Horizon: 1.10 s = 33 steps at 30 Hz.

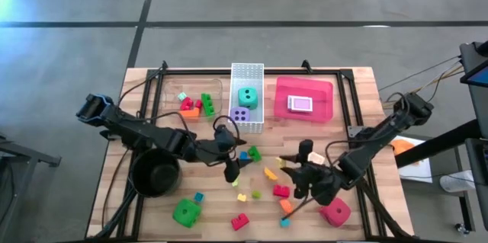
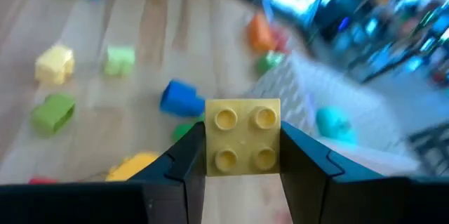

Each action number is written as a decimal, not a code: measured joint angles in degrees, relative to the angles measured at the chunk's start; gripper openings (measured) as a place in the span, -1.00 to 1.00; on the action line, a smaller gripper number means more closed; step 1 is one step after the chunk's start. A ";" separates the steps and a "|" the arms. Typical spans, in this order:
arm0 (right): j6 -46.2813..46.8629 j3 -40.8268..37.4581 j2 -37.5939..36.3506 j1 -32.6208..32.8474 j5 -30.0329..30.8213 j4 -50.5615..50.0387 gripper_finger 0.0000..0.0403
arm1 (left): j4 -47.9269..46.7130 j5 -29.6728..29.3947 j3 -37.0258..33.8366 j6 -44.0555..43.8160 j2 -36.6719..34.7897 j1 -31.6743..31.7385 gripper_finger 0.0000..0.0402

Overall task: Pick & Place Toys
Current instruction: Put the light yellow game piece into the transparent bin

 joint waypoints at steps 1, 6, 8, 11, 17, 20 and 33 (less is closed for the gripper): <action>-2.49 0.00 0.04 0.18 1.28 1.89 -0.36 | 1.90 0.02 -0.36 0.00 0.10 0.24 0.75; -9.81 -0.02 0.28 -0.30 8.36 8.98 -0.36 | 7.61 -0.79 -0.76 0.27 1.07 1.34 0.75; -11.83 0.00 0.26 -0.85 8.96 11.17 -0.36 | 9.48 -1.07 -0.76 0.31 2.04 1.36 0.75; -14.92 0.53 0.31 -1.58 8.92 13.57 -0.36 | 12.62 -1.01 -0.76 0.61 3.55 1.58 0.75; -16.31 2.29 0.79 -3.21 8.86 13.73 -0.36 | 18.20 -1.05 -0.69 1.53 5.11 2.28 0.75; -16.71 3.32 1.03 -4.14 8.56 13.91 -0.36 | 18.59 -1.03 -0.69 1.53 5.11 2.34 0.75; -22.86 10.19 7.31 -7.87 8.05 13.61 -0.36 | 20.12 -2.56 -0.67 1.11 5.11 2.36 0.75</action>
